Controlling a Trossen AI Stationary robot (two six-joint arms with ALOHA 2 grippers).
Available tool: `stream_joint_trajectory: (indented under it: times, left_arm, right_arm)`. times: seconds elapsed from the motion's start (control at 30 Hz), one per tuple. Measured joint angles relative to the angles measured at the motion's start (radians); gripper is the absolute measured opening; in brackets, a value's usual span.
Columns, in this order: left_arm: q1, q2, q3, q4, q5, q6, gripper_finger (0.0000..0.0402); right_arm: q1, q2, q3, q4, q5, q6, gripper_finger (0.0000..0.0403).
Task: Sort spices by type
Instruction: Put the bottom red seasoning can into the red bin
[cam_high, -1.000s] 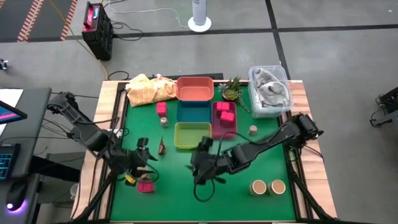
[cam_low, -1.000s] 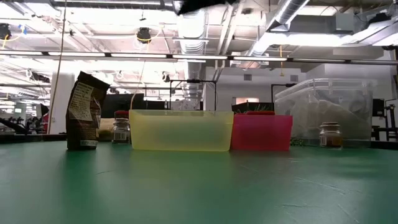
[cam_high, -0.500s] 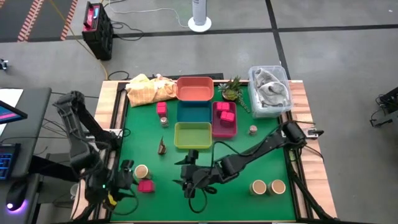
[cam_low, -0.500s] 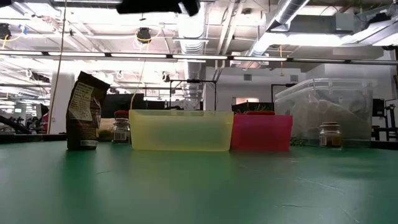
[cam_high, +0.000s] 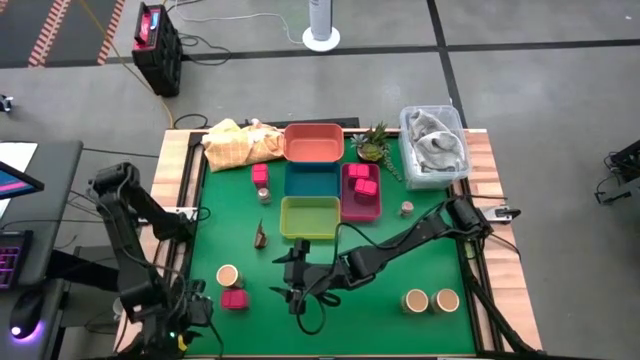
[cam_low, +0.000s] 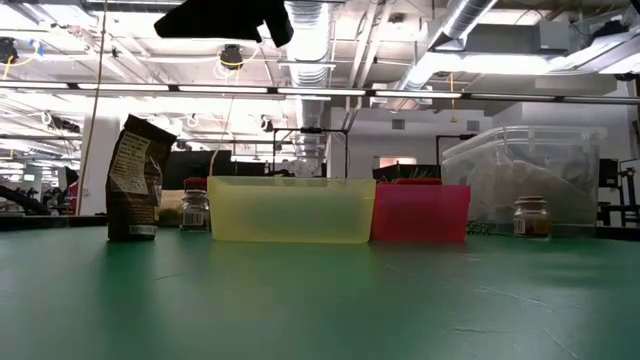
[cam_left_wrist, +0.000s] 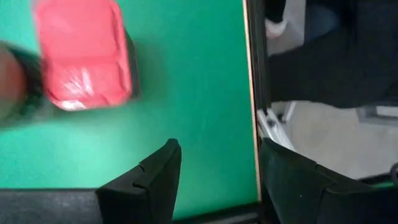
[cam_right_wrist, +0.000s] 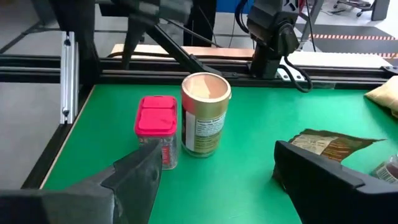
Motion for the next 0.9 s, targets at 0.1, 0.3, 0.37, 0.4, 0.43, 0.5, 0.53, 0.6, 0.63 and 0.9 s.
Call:
stream_joint_trajectory:
  times: [0.1, 0.3, 0.37, 0.4, 0.43, 0.5, 0.53, 0.6, 0.63, 0.9]
  left_arm:
    - [-0.011, 0.045, 0.000, -0.008, 0.016, -0.031, 0.0206]
    - [-0.016, 0.121, 0.000, -0.026, 0.010, -0.018, 0.0206]
    - [-0.014, 0.150, 0.000, -0.027, -0.010, 0.016, 0.0206]
    - [-0.012, 0.167, 0.000, -0.027, -0.014, 0.035, 0.0206]
    - [-0.008, 0.182, 0.000, -0.028, -0.020, 0.058, 0.0206]
    - [0.005, 0.208, 0.000, -0.045, -0.039, 0.089, 0.0206]
    - [0.012, 0.218, 0.000, -0.061, -0.049, 0.094, 0.0206]
    - [0.027, 0.231, 0.000, -0.102, -0.064, 0.096, 0.0206]
    - [0.034, 0.233, -0.001, -0.127, -0.067, 0.096, 0.0206]
    - [0.100, 0.232, -0.009, -0.141, -0.191, 0.179, 0.0206]
  right_arm:
    - [0.000, -0.001, 0.000, -0.008, 0.000, 0.000, 0.0334]
    - [0.002, -0.001, 0.000, -0.033, 0.000, 0.002, 0.0334]
    - [0.002, -0.001, 0.000, -0.034, 0.000, 0.002, 0.0334]
    - [0.002, -0.001, 0.000, -0.035, 0.000, 0.002, 0.0334]
    - [0.002, -0.001, 0.000, -0.037, 0.000, 0.002, 0.0334]
    - [0.002, -0.001, 0.000, -0.043, 0.000, 0.002, 0.0334]
    - [0.002, -0.001, 0.000, -0.049, 0.000, 0.003, 0.0334]
    - [0.002, -0.001, 0.000, -0.054, 0.000, 0.004, 0.0334]
    - [0.002, -0.001, 0.000, -0.055, 0.000, 0.004, 0.0334]
    - [0.004, -0.001, 0.000, -0.130, 0.000, 0.052, 0.0334]
